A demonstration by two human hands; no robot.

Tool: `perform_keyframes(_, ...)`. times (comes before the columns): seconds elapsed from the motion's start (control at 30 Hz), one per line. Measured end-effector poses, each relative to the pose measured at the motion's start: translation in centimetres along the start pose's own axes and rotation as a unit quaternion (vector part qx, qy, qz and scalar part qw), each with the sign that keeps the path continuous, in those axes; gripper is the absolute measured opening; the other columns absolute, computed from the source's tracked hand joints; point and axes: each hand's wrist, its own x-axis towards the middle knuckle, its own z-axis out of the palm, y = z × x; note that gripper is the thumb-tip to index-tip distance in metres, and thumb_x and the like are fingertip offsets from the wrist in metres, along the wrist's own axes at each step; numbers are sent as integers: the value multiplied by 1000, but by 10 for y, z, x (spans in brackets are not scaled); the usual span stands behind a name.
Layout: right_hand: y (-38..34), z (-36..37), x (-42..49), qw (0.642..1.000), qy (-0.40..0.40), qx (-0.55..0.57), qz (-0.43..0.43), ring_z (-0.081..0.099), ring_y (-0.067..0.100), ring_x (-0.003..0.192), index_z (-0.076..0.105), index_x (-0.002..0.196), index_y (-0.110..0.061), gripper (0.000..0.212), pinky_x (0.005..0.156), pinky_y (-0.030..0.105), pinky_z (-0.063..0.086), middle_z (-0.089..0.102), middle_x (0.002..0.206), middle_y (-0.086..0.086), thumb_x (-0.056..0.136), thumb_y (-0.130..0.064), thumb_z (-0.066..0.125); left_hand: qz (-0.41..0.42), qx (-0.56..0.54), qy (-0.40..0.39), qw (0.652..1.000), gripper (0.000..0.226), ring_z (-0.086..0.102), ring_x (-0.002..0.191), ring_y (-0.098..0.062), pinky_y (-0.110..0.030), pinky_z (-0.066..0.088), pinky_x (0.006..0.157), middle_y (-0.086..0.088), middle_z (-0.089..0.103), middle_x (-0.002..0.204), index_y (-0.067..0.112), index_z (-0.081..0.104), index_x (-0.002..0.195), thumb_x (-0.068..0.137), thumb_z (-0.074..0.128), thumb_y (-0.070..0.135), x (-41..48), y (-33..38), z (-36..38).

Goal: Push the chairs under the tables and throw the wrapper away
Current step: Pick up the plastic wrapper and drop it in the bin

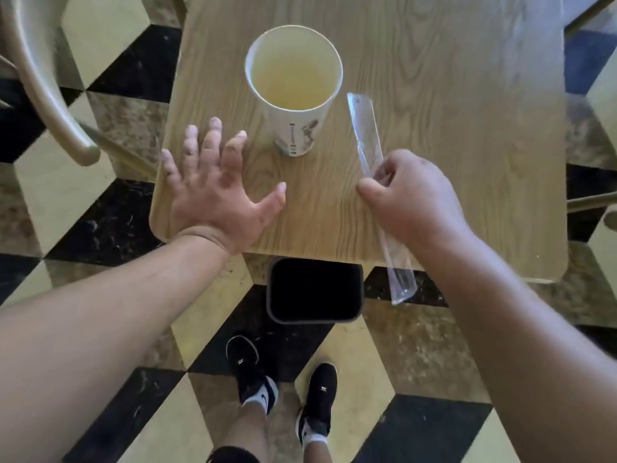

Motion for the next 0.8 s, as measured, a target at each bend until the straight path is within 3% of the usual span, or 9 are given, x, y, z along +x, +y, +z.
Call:
perform_keyframes(0.1, 11, 8, -54, 989, -29, 144, 4, 60, 7, 71, 57, 90, -28, 15, 61, 35, 49, 66, 82, -9, 87, -36, 70, -5, -1, 1, 1000, 88, 4, 161, -35, -65, -2, 127, -12, 16, 175, 26, 33, 155, 85, 41, 80, 1, 1, 0)
perform_keyframes(0.17, 17, 16, -87, 967, -61, 249, -1, 60, 9, 65, 56, 91, -28, 20, 61, 40, 55, 66, 77, -6, 91, -28, 76, -5, -5, 3, 1000, 88, 5, 161, -35, -65, -1, 127, -12, 17, 175, 26, 34, 155, 86, 43, 79, 1, 1, -1)
perform_keyframes(0.27, 26, 38, -123, 952, -110, 282, -39, 65, 16, 68, 63, 98, -33, 11, 64, 46, 59, 69, 79, -3, 97, -32, 73, -6, -11, 8, 1000, 87, 6, 161, -35, -65, -1, 127, -11, 18, 175, 27, 35, 155, 86, 44, 79, 1, 0, -1)
perform_keyframes(0.3, 31, 49, -130, 955, -120, 267, -54, 66, 16, 71, 65, 98, -33, 5, 65, 44, 58, 69, 80, -5, 99, -34, 70, -6, -11, 9, 1000, 87, 6, 161, -35, -64, -1, 127, -11, 18, 175, 27, 35, 155, 86, 44, 79, 1, 0, 0)
perform_keyframes(0.4, 49, 91, -136, 975, -123, 142, -119, 60, 8, 88, 68, 94, -33, 19, 71, 31, 50, 61, 88, -16, 104, -44, 55, -7, -9, 10, 1000, 85, 5, 161, -34, -63, -1, 127, -10, 17, 175, 28, 35, 155, 87, 44, 78, 1, 0, 0)
perform_keyframes(0.47, 63, 119, -131, 977, -129, 95, -138, 57, 7, 89, 69, 96, -31, 23, 70, 29, 48, 57, 93, -16, 102, -46, 52, -6, -8, 11, 1000, 84, 5, 162, -34, -63, -1, 127, -10, 17, 175, 28, 35, 155, 87, 45, 78, 1, 0, 1)
perform_keyframes(0.53, 77, 144, -121, 976, -136, 77, -149, 58, 11, 85, 70, 101, -26, 19, 66, 30, 47, 58, 96, -12, 100, -38, 55, -7, -6, 11, 1000, 84, 5, 162, -34, -62, -2, 127, -10, 16, 175, 29, 34, 156, 88, 44, 78, 1, -1, 1)
perform_keyframes(0.67, 92, 177, -98, 973, -168, 10, -157, 59, 11, 88, 69, 105, -25, 11, 63, 17, 33, 58, 96, -15, 100, -20, 60, -5, -7, 11, 1000, 84, 5, 162, -34, -63, -1, 127, -9, 16, 176, 29, 34, 156, 88, 44, 78, 1, -1, 0)
perform_keyframes(0.8, 101, 201, -87, 967, -180, -50, -172, 61, 13, 88, 70, 113, -25, 21, 65, 29, 49, 63, 98, -11, 105, -24, 50, -7, 2, 10, 1000, 84, 4, 162, -33, -62, -1, 128, -9, 16, 176, 29, 34, 156, 89, 43, 78, 1, -1, 0)
